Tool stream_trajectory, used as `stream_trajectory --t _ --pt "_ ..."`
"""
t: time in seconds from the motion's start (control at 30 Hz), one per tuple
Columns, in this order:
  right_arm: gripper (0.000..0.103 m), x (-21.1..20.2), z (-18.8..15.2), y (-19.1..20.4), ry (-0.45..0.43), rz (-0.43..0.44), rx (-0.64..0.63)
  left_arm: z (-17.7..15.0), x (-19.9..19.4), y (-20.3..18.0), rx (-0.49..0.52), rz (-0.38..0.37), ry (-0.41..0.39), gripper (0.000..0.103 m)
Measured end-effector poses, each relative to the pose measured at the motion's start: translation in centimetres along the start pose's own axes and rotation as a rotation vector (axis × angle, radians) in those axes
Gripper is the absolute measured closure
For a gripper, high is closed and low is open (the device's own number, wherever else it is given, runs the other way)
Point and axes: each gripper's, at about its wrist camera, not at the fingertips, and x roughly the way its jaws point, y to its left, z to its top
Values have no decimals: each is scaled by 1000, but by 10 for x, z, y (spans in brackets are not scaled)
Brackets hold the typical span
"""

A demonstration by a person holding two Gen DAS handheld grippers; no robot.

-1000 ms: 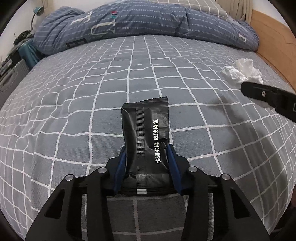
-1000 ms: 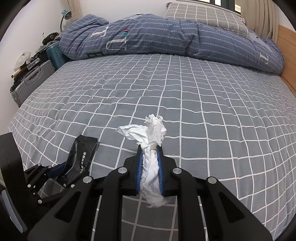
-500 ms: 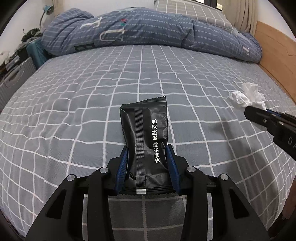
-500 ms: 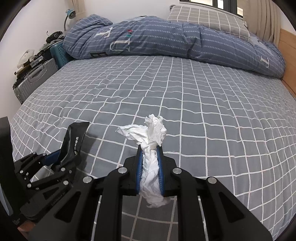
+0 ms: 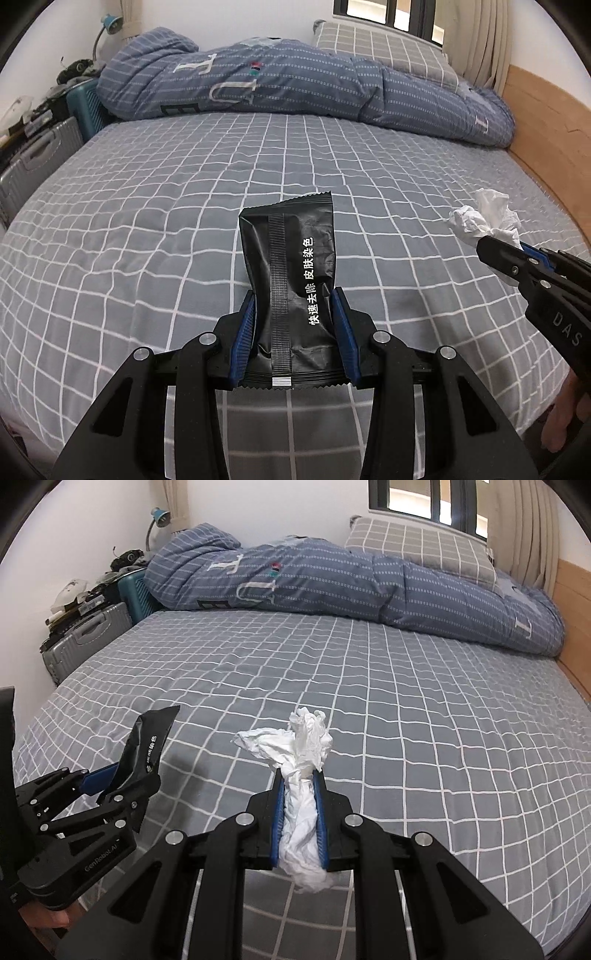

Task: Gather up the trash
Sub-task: 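Lift the black sachet and white tissue and carry them down over the bin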

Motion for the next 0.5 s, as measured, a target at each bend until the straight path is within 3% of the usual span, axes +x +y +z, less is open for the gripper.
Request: stream_trajectory --t 0.5 --pt "89 -52 -30 10 -18 10 -1 -26 -45 -11 -3 -1 -23 63"
